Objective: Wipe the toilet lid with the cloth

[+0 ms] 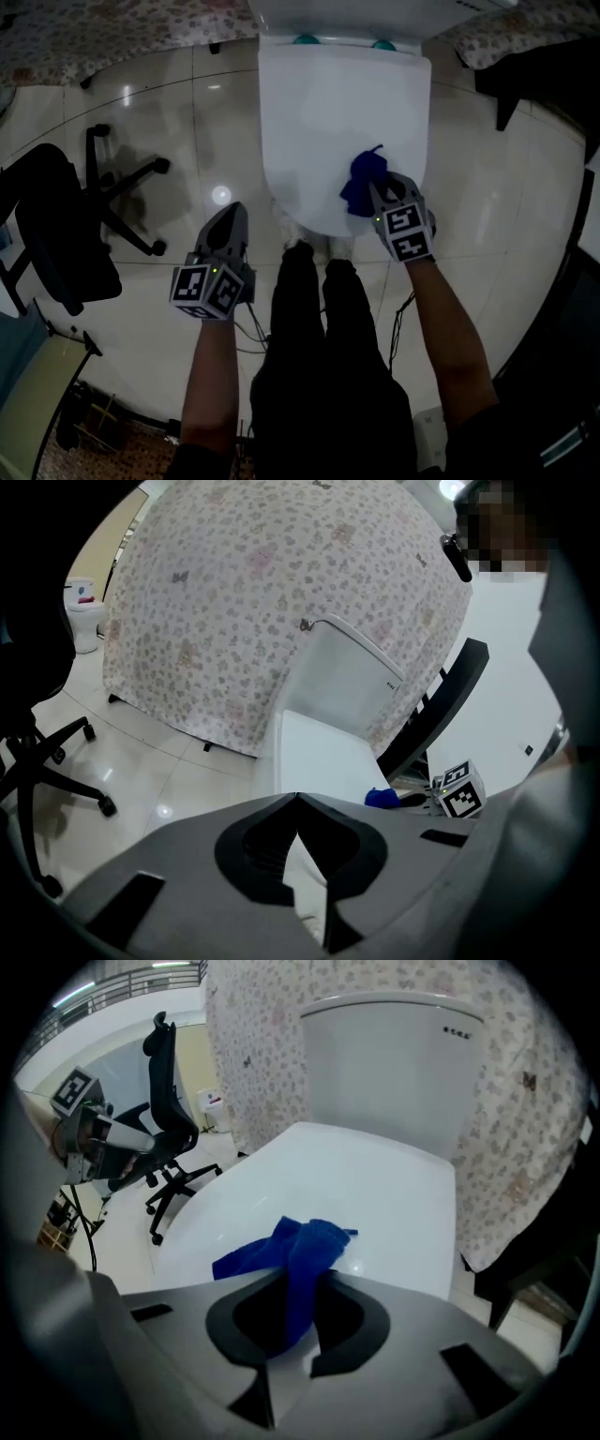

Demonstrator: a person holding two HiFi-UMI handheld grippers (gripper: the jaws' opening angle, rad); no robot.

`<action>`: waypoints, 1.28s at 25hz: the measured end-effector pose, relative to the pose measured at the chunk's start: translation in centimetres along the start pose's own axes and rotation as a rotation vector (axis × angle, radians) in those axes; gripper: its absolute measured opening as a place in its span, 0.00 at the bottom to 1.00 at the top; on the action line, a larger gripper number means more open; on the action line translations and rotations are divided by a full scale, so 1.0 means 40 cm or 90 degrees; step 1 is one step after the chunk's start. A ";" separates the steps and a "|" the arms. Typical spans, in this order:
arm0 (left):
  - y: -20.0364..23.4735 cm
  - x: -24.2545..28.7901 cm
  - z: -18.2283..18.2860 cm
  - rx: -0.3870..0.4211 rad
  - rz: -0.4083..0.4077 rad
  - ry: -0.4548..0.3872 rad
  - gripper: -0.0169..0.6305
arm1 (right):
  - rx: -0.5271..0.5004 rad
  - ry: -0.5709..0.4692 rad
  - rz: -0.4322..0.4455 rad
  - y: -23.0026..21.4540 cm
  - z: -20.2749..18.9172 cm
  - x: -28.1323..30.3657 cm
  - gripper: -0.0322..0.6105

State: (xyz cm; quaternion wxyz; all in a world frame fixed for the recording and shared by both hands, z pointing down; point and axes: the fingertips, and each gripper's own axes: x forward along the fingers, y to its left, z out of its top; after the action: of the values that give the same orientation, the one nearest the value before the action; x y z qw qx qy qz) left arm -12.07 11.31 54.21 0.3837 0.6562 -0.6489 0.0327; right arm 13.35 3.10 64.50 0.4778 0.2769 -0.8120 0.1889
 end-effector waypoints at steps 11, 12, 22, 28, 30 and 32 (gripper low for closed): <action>-0.042 -0.003 -0.017 0.020 -0.002 0.005 0.01 | 0.064 0.014 -0.104 -0.213 -0.134 -0.083 0.13; -0.044 -0.004 -0.018 0.022 -0.002 0.005 0.01 | 0.072 0.017 -0.110 -0.226 -0.144 -0.087 0.13; -0.053 -0.041 -0.039 0.005 0.011 -0.014 0.01 | 0.081 -0.028 -0.126 -0.198 -0.088 -0.132 0.13; -0.046 -0.097 -0.055 -0.014 0.050 -0.057 0.01 | 0.149 -0.187 0.067 0.154 0.147 -0.180 0.13; -0.047 -0.114 -0.062 -0.029 0.061 -0.064 0.01 | 0.187 -0.194 0.143 0.272 0.186 -0.162 0.13; -0.048 -0.128 -0.073 -0.040 0.069 -0.064 0.01 | 0.209 -0.174 0.205 0.371 0.191 -0.131 0.13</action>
State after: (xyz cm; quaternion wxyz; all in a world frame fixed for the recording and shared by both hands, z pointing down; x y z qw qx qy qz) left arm -9.84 16.88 52.62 0.3688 0.6086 -0.7026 -0.0001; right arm 0.90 11.66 55.63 0.2762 0.2408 -0.8610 0.3527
